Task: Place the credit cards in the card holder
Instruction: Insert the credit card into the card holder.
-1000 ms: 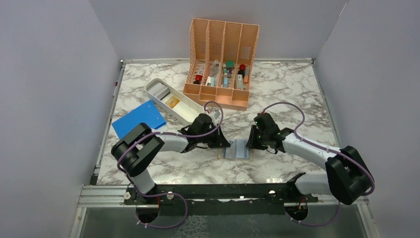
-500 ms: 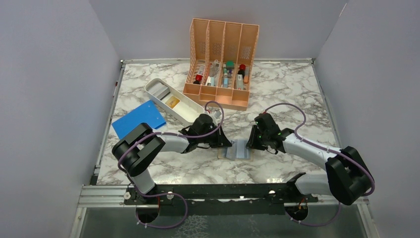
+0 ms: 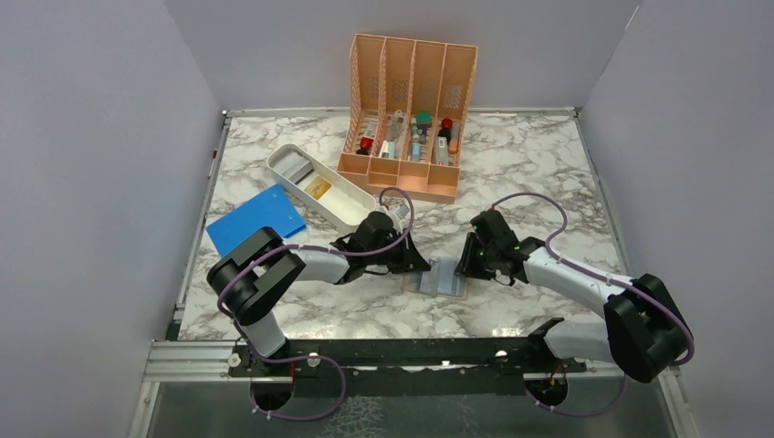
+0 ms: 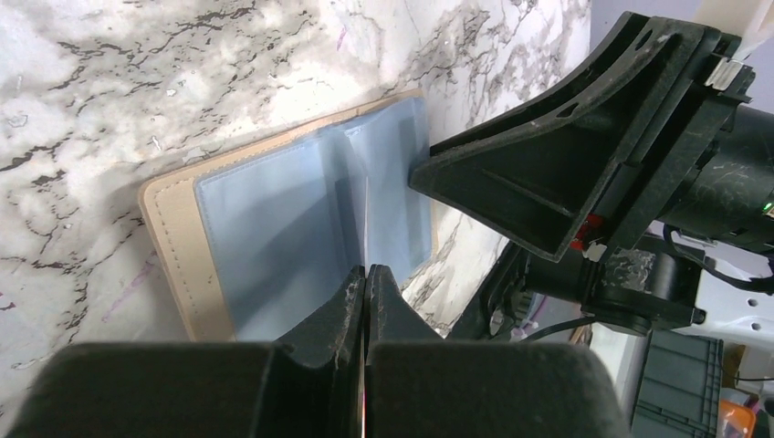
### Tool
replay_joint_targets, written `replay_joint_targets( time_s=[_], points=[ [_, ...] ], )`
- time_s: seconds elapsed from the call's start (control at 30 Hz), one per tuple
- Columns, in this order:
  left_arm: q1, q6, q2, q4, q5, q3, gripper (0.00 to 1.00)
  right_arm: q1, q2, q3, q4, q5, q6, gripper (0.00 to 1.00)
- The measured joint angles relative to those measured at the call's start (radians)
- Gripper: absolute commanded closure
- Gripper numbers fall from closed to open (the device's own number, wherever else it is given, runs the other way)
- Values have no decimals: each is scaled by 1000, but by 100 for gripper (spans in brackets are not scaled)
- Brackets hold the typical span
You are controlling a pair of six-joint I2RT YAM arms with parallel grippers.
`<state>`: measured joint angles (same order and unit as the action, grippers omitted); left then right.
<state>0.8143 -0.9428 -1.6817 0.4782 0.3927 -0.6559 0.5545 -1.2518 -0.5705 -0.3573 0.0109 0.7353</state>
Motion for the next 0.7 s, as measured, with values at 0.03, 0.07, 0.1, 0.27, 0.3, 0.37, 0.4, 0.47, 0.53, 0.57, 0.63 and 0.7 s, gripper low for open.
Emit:
replay_joint_targets(
  time_s=[0.03,0.07,0.1,0.27,0.3,0.37,0.4,0.47,0.53,0.57,0.63,0.7],
  points=[
    [0,-1,0,3,0,0,100,0,0,0,0,0,0,64],
    [0,-3,0,6,0,0,100,0,-1,0,0,0,0,64],
    [0,-3,0,8,0,0,100,0,-2,0,0,0,0,64],
    [0,-10,-1,17,0,0,100,0,-2,0,0,-2,1,63],
    [0,-11,-4,22,0,0,100,0,-1,0,1,-2,1,63],
    [0,-17,-16,39,0,0,100,0,2,4,4,-2,1,62],
    [0,-18,-22,44,0,0,100,0,3,7,8,-2,2,62],
    [0,-23,-38,53,0,0,100,0,3,12,16,-3,4,62],
    [0,-30,-48,59,0,0,100,0,5,17,25,-6,5,62],
    [0,-35,-53,63,0,0,100,0,7,20,28,-7,6,62],
    [0,-47,-61,71,0,0,100,-1,12,26,35,-11,6,62],
    [0,-57,-65,78,0,0,100,-1,17,31,41,-16,6,62]
  ],
)
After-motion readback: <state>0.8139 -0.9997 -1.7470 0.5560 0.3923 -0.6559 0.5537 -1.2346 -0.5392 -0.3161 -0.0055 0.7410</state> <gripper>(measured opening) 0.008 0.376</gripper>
